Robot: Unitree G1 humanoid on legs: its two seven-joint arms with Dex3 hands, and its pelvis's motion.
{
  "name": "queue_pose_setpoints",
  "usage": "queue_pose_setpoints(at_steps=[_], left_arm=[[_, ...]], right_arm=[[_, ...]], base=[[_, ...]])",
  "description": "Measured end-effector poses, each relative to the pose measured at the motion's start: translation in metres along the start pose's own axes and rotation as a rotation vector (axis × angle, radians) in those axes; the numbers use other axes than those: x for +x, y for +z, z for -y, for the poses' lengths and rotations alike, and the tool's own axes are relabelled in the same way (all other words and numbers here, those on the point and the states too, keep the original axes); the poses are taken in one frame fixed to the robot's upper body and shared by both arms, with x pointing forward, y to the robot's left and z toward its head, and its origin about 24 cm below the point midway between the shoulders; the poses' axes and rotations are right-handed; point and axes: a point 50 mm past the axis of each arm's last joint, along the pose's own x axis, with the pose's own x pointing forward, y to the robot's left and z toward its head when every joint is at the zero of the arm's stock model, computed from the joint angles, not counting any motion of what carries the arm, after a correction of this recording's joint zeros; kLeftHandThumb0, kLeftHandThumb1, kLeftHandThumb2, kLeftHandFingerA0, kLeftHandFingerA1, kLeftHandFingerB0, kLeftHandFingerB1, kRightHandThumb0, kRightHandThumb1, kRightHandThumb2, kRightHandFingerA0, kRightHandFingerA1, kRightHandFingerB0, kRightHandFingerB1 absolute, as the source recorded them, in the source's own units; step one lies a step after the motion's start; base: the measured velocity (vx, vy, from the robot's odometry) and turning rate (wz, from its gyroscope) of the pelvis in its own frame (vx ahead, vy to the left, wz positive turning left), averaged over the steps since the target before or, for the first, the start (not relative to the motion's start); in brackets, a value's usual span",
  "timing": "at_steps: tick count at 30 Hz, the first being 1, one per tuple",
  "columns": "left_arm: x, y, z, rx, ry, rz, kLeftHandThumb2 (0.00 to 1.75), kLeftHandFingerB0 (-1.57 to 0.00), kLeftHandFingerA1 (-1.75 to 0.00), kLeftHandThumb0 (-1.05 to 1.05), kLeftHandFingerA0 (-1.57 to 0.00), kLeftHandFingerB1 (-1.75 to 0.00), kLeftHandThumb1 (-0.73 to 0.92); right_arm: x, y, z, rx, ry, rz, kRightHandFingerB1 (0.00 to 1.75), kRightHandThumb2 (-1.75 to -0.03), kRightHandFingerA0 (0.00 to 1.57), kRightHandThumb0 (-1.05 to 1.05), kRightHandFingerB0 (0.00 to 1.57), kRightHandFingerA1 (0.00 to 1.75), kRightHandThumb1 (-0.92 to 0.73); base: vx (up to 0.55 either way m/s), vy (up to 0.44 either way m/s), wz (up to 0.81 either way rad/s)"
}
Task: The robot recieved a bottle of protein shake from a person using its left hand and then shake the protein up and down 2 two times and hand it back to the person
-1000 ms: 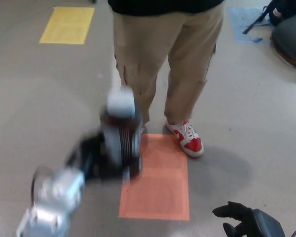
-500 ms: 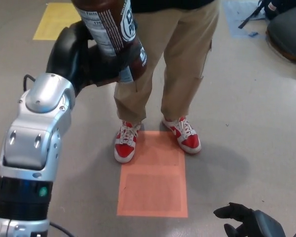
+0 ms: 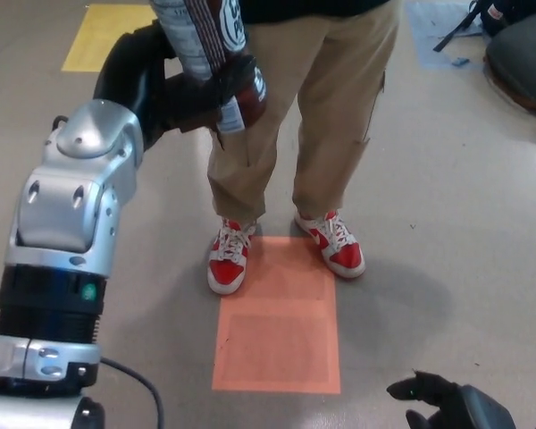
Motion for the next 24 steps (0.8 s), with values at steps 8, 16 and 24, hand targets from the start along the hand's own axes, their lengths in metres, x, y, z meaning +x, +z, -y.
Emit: queue_pose_setpoints(at_steps=[8,16,24], left_arm=[[0.0004,-0.0062,0.0028,-0.072,0.009,-0.056,0.64,-0.75,-1.02,-0.2,-1.09,-0.89,0.8],[0.0008,-0.0079,0.0018,-0.087,0.015,-0.088,0.65,-0.73,-1.03,-0.2,-1.11,-0.97,0.78],[-0.0006,-0.0067,0.0044,-0.07,0.003,-0.09,0.85,0.0,-0.07,-0.76,0.0,-0.06,0.53]], right_arm=[[-0.0119,-0.0072,-0.0071,-0.01,0.024,-0.019,0.45,-0.64,0.91,-0.23,0.8,0.69,-0.79],[-0.0132,-0.0076,-0.0078,-0.01,0.024,-0.02,0.46,-0.64,0.91,-0.23,0.81,0.65,-0.79],[-0.013,-0.0078,-0.0071,-0.002,0.018,-0.022,0.46,-0.64,0.91,-0.22,0.82,0.65,-0.78]], base=[[0.0,0.0,0.0],[0.0,0.0,0.0],[0.0,0.0,0.0]])
